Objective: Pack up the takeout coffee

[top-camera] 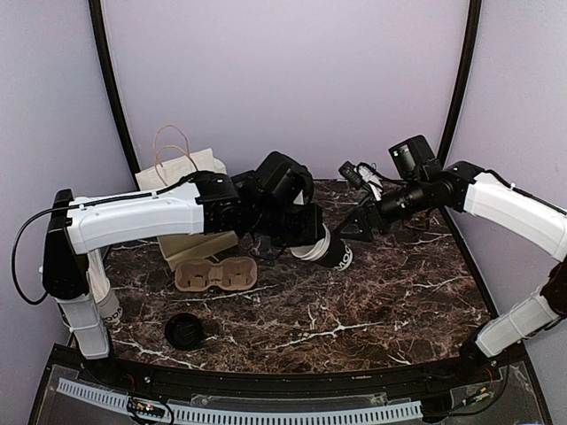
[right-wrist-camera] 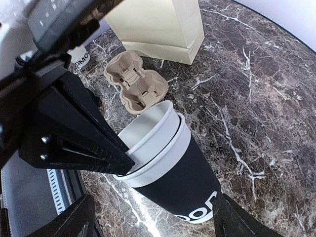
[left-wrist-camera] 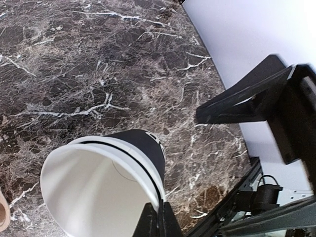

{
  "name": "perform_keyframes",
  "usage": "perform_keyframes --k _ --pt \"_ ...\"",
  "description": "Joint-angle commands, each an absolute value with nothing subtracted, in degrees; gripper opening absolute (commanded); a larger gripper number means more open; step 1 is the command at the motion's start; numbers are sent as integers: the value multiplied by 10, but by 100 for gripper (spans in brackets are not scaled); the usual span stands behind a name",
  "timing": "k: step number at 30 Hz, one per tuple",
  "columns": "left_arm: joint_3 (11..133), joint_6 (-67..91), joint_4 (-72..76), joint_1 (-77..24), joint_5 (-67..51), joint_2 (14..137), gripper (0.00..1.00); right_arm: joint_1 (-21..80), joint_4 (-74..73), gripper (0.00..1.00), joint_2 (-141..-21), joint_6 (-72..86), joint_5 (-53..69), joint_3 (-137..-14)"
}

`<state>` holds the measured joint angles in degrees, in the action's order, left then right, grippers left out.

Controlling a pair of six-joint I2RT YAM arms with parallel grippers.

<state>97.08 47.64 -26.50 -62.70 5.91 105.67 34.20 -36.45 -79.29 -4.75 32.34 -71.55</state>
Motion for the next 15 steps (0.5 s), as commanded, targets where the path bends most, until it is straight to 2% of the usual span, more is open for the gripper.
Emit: perform_keyframes --k 1,15 --pt "948 499 -207 -621 37 999 0 358 -353 84 -803 -62 309 -732" --pt "927 512 -175 -610 9 988 0 385 -328 86 -833 -27 265 -750"
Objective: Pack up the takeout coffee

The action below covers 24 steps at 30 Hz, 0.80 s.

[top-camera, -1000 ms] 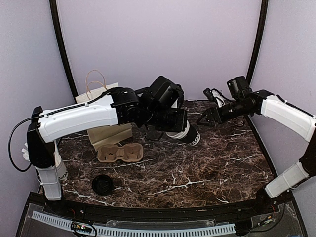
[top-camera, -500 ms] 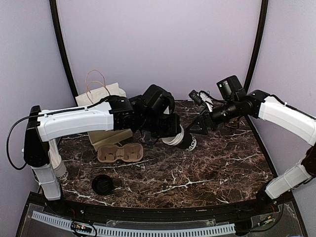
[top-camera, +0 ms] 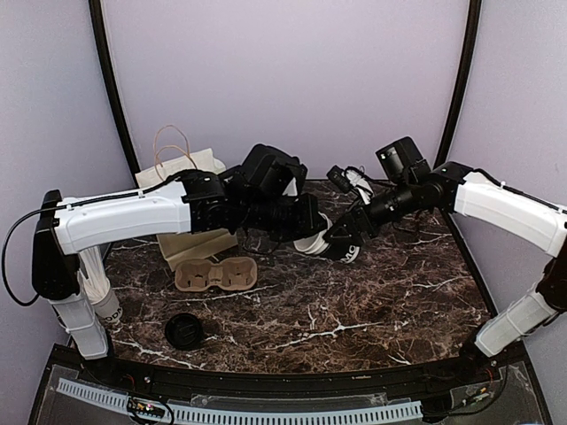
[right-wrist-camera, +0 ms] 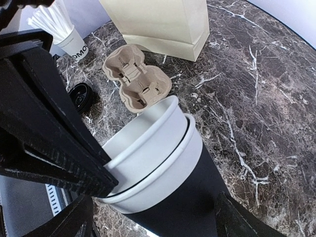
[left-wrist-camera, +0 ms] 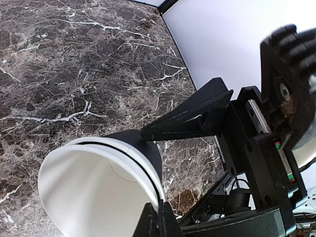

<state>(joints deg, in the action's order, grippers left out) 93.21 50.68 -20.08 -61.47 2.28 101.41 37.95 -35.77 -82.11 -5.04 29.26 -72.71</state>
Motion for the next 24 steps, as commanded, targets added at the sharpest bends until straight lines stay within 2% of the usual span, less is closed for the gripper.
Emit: perform_keyframes --k 1,8,13,16,21,24 --pt "928 512 -175 -610 7 988 0 386 -327 85 -837 -20 256 -752" --pt "927 513 -178 -610 3 982 0 371 -334 83 -881 25 115 -740" --pt "924 511 -183 -610 7 973 0 288 -339 77 -915 40 162 -710" --pt "920 512 -184 -609 7 974 0 285 -334 77 -903 37 173 -703" --pt "923 510 -190 -609 3 985 0 285 -319 78 -862 30 264 -700" --pt "935 502 -203 -609 8 991 0 286 -314 79 -830 28 261 -692"
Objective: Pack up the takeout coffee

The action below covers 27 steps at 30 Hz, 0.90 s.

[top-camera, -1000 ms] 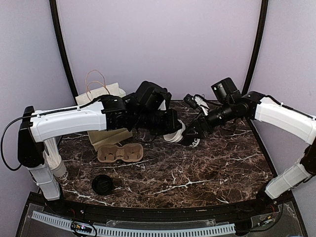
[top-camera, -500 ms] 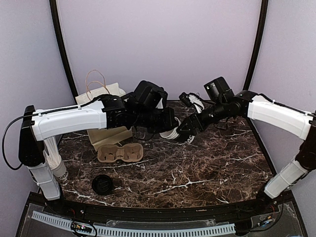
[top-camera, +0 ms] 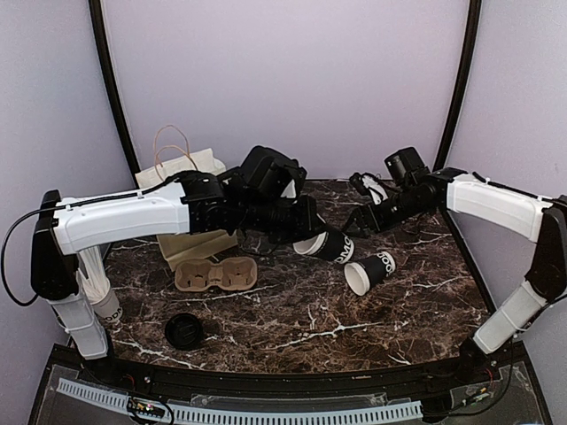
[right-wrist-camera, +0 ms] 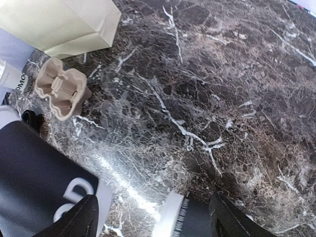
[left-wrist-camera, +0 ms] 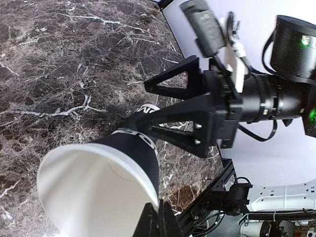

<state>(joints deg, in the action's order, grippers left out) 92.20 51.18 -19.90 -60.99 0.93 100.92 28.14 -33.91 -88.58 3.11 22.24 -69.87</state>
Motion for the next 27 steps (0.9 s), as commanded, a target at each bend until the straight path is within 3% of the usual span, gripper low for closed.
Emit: perform_keyframes --k 1,10,14,20,27 --pt "935 499 -206 -609 9 991 0 285 -317 79 -820 24 255 -692" --pt "964 444 -294 -609 38 995 0 285 -379 76 -784 -134 190 -673" --pt "1010 392 -405 -615 38 1026 0 289 -391 71 -743 -200 133 -640" --pt "1130 325 -610 -653 84 1120 0 376 -397 64 -713 -236 -30 -571" --pt "1088 352 -605 -671 63 1128 0 435 -398 62 -715 -220 -81 -523"
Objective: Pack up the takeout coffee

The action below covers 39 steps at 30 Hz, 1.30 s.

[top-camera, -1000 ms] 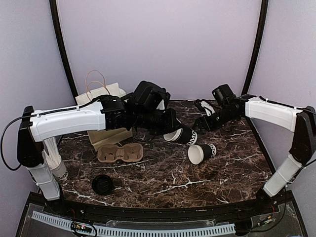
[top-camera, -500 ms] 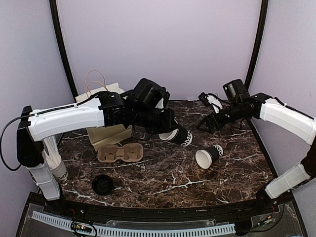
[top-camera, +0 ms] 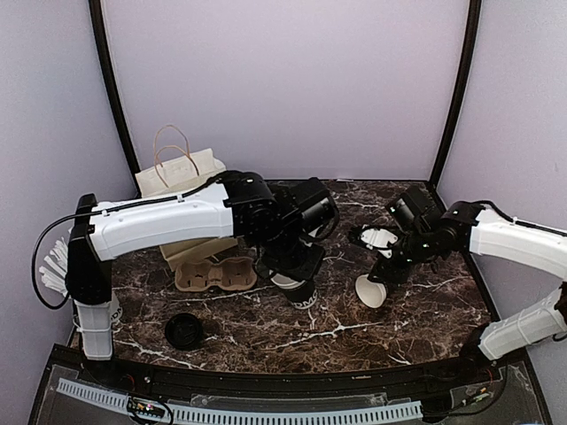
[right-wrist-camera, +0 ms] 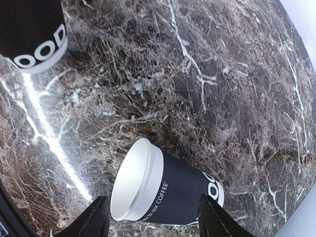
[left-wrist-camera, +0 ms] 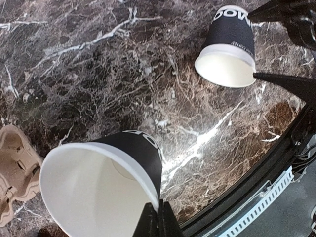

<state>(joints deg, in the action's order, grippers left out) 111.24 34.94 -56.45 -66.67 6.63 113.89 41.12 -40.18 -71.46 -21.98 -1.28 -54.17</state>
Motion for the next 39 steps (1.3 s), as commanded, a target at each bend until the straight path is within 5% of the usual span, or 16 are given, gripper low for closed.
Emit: perform_keyframes --k 1,19,29,39 --pt "1083 356 -595 -671 55 1128 0 442 -397 61 -719 -217 -92 -521" --pt "1040 385 -549 -677 43 1106 37 461 -403 57 -751 -211 -152 -516" --pt "985 419 -514 -677 127 1013 41 461 -395 55 -768 -199 -177 -528" --pt "921 456 -480 -673 183 936 42 461 -400 63 -843 -163 -127 -614"
